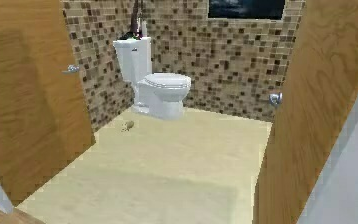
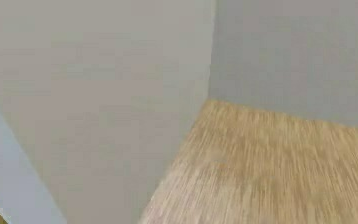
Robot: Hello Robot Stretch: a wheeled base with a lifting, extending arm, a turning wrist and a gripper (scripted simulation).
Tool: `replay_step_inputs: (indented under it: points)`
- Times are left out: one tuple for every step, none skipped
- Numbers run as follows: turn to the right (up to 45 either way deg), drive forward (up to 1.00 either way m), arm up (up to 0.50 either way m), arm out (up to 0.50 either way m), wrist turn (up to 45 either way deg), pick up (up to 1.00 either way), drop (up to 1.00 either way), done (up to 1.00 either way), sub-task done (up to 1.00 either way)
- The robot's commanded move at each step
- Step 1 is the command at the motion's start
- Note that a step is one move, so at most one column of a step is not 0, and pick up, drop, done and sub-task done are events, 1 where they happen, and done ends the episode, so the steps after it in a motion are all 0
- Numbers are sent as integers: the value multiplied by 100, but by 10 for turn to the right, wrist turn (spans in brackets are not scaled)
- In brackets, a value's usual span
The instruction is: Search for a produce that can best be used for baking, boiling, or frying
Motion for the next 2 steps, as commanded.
replay_step_inputs:
  points:
    - [0, 100, 0, 0, 0, 0, 0, 0, 0]
    - [90, 0, 0, 0, 0, 0, 0, 0, 0]
